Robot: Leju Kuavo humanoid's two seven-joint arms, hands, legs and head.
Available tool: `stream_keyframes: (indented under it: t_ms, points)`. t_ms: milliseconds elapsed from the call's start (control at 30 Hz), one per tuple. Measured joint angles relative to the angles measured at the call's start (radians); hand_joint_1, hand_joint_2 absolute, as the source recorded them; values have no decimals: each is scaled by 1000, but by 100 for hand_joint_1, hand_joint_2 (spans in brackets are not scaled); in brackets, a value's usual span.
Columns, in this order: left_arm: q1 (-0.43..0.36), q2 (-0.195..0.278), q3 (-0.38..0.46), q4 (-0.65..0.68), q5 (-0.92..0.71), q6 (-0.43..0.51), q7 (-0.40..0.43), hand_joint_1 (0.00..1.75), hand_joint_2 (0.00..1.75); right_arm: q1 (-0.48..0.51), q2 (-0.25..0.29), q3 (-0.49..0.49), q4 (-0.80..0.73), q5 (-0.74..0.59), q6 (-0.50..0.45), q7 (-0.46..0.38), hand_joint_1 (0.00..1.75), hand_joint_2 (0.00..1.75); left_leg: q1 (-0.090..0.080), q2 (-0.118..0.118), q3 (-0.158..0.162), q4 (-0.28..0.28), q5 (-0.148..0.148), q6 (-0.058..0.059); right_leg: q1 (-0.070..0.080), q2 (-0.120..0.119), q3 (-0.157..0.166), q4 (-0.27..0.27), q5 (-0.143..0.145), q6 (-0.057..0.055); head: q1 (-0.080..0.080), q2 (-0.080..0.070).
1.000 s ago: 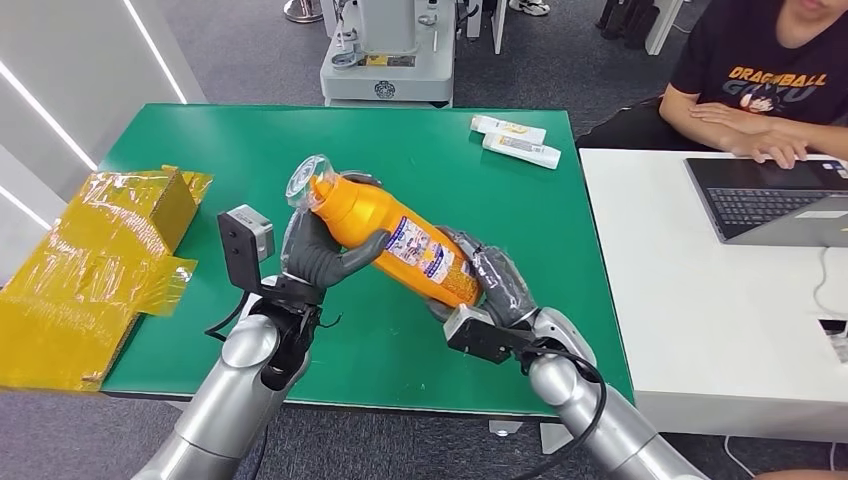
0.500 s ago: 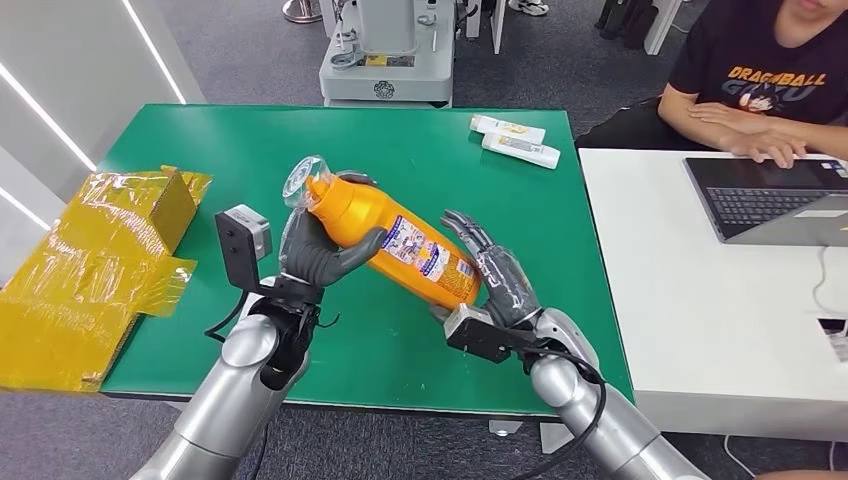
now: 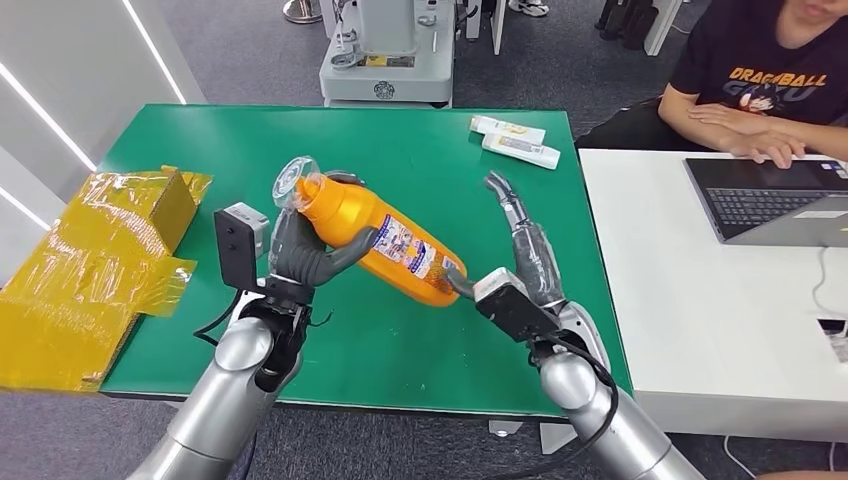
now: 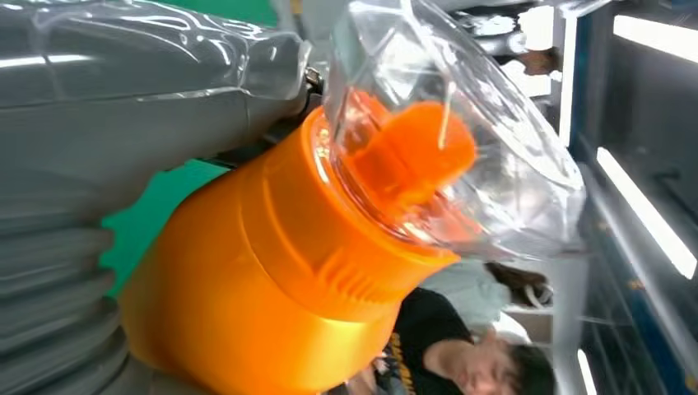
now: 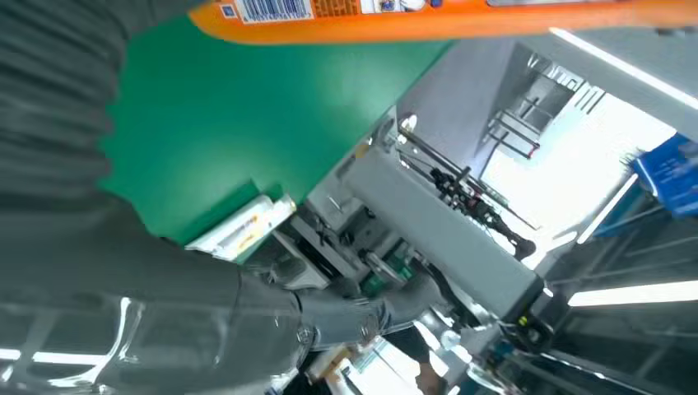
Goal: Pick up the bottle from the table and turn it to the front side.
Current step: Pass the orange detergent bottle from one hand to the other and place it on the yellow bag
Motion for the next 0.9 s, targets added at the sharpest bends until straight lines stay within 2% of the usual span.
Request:
stream_keyframes:
  t_ms: [267, 667, 800, 900]
  points:
    - [5, 12, 8, 0, -13, 6, -2, 175, 175, 48, 0, -11, -99, -8, -39, 4, 0, 175, 0, -1, 0, 0, 0, 0, 0, -1, 0, 0, 0, 0, 0, 0]
    - [6, 30, 57, -21, -58, 63, -14, 175, 175, 147, 0, -12, -239, 29, -104, -19, 0, 175, 0, 0, 0, 0, 0, 0, 0, 0, 0, 0, 0, 0, 0, 0]
    - [4, 55, 66, -58, -161, 107, 19, 171, 175, 169, 0, -14, -261, 37, -121, -20, 0, 175, 0, 0, 0, 0, 0, 0, 0, 0, 0, 0, 0, 0, 0, 0]
    - [-6, 103, 75, -95, -325, 115, 68, 167, 175, 196, 0, -19, -272, 42, -136, -25, 0, 175, 0, 0, 0, 0, 0, 0, 0, 0, 0, 0, 0, 0, 0, 0]
